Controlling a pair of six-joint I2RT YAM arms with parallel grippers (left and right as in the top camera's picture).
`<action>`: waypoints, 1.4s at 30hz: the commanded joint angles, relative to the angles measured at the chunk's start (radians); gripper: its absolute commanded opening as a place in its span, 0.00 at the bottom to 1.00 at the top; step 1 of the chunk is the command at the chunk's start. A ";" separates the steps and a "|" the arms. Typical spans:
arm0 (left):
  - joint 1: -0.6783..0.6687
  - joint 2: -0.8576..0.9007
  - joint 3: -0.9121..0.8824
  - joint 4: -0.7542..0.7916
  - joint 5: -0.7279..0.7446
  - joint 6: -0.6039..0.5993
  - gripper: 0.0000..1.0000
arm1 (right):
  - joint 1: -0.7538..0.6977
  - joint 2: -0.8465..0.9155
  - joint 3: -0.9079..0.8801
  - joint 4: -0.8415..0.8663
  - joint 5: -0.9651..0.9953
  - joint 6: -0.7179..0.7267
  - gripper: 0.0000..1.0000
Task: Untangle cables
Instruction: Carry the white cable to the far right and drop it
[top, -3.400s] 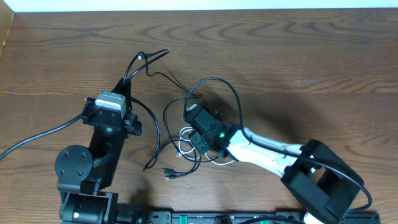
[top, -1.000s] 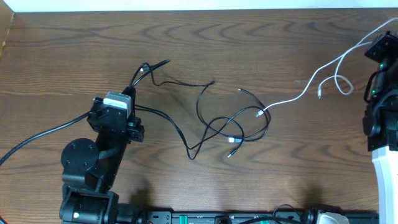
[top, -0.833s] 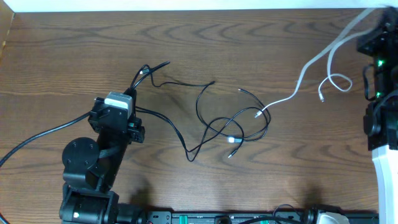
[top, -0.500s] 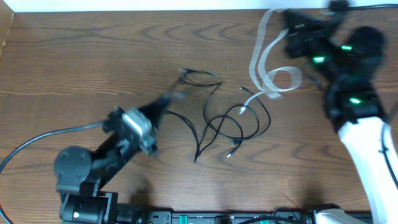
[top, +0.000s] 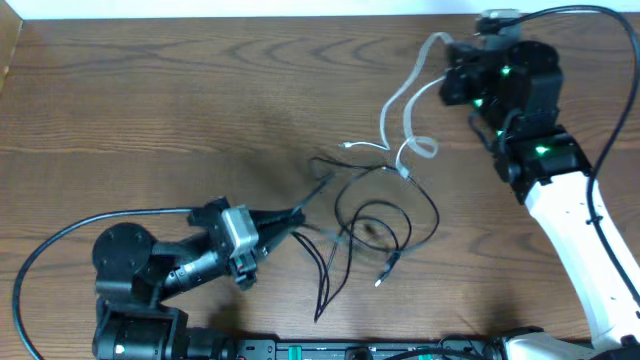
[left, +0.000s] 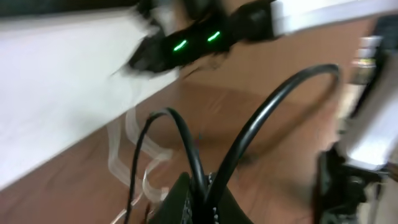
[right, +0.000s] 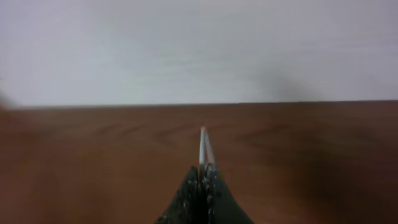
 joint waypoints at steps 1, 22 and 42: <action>0.013 -0.003 0.013 -0.057 -0.196 0.095 0.08 | -0.058 -0.014 0.003 0.001 0.291 -0.039 0.01; 0.013 0.012 0.012 -0.126 -0.382 0.116 0.07 | -0.596 0.015 0.003 0.079 0.240 -0.054 0.01; 0.011 0.167 0.012 -0.129 -0.418 0.070 0.07 | -0.881 0.573 0.550 -0.644 0.102 0.090 0.01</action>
